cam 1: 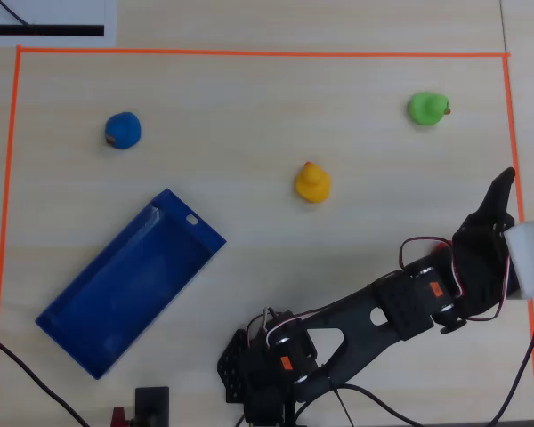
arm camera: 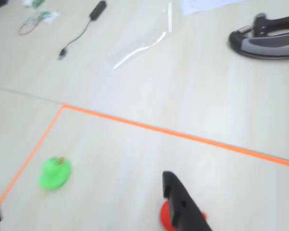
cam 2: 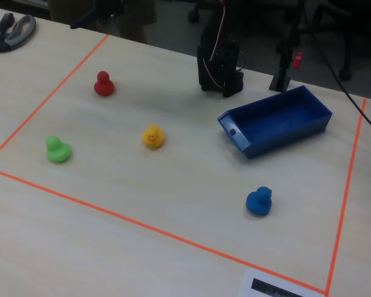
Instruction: Grasp red duck and put it into box.
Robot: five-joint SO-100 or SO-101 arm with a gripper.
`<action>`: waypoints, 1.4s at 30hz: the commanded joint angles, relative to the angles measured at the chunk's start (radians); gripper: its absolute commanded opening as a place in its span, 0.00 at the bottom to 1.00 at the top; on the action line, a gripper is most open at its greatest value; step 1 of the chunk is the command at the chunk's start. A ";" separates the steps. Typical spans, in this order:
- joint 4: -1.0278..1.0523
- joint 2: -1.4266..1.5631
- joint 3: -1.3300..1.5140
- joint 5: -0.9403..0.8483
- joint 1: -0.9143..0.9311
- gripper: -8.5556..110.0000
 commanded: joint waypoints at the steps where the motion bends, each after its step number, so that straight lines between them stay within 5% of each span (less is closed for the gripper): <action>1: -0.064 -0.040 -0.003 -0.046 0.041 0.46; 14: -0.083 -0.150 0.017 -0.267 0.152 0.46; 42: -0.295 -0.337 0.190 -0.287 0.089 0.46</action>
